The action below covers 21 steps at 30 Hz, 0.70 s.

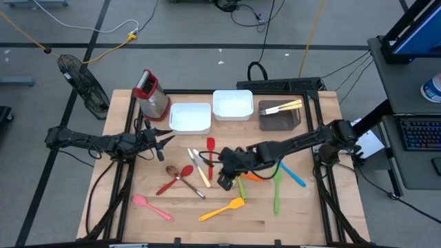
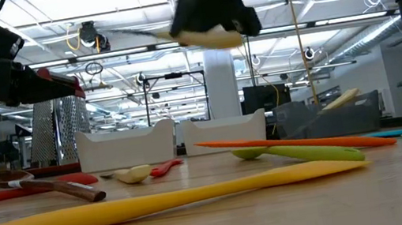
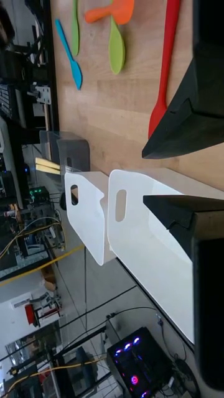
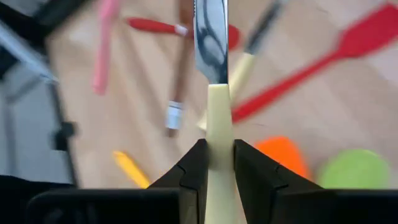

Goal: Pick & Place Kitchen Items
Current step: Put the yellow knife into the black bin

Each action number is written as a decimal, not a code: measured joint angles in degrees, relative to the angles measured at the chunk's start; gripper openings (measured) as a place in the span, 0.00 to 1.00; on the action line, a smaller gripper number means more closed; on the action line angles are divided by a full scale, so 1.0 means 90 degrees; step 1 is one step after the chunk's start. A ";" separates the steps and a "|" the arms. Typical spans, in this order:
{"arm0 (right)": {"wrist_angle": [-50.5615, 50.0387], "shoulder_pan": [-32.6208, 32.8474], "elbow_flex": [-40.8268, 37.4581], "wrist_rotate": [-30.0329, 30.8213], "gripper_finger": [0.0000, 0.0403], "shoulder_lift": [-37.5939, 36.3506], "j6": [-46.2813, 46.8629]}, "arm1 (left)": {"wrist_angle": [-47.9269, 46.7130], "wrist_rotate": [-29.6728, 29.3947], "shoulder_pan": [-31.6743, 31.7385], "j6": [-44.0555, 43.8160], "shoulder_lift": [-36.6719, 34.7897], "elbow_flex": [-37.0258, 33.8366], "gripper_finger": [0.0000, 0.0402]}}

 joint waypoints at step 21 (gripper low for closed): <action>-0.5089 -0.2043 0.0005 0.1676 0.14 -0.1614 -0.2391 | 0.0036 0.0000 0.0000 -0.0005 0.0001 0.0000 0.26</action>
